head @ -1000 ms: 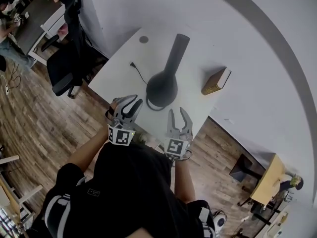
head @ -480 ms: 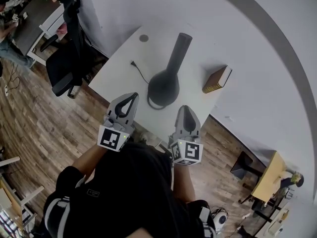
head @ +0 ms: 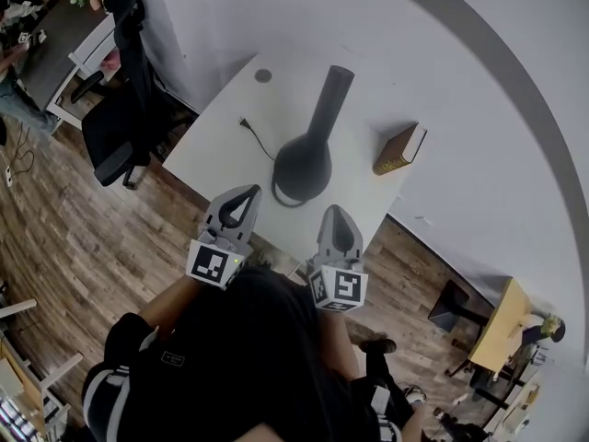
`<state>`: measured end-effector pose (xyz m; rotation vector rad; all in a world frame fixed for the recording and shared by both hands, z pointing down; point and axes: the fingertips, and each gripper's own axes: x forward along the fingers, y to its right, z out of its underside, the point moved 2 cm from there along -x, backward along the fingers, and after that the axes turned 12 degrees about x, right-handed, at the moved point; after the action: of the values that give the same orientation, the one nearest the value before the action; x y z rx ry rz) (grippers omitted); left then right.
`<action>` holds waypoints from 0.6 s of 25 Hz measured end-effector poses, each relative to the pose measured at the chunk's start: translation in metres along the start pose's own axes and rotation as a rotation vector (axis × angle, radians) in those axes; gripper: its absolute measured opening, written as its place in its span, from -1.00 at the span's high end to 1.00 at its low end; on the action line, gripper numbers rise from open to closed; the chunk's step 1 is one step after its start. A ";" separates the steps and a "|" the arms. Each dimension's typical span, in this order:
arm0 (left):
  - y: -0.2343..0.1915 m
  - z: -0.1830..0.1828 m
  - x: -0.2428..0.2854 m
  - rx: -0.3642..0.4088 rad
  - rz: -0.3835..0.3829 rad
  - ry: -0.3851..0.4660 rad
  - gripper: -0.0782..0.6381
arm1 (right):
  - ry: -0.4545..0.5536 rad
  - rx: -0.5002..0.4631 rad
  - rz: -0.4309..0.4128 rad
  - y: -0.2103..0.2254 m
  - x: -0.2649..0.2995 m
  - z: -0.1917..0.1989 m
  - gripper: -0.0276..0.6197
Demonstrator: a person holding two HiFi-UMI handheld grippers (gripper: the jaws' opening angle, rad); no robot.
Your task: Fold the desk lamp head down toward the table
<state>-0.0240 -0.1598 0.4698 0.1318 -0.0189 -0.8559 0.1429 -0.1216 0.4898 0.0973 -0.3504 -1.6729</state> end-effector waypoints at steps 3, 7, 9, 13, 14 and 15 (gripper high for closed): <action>-0.001 0.002 0.000 -0.010 0.000 -0.005 0.71 | 0.001 0.002 0.002 0.000 0.000 0.000 0.88; -0.004 0.004 -0.003 -0.006 -0.003 -0.001 0.71 | 0.001 0.006 0.005 -0.002 0.000 0.004 0.88; -0.004 0.005 -0.004 0.000 -0.007 -0.001 0.71 | -0.002 0.004 0.007 -0.002 0.001 0.006 0.88; -0.003 0.005 -0.004 0.006 -0.001 -0.002 0.71 | -0.005 0.001 0.011 -0.003 0.002 0.007 0.88; -0.003 0.005 -0.004 0.012 0.001 -0.002 0.71 | -0.006 0.000 0.012 -0.004 0.002 0.007 0.88; -0.003 0.005 -0.003 0.018 0.002 -0.001 0.71 | -0.007 -0.002 0.013 -0.004 0.003 0.007 0.88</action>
<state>-0.0288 -0.1598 0.4744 0.1488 -0.0275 -0.8540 0.1366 -0.1230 0.4957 0.0878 -0.3537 -1.6612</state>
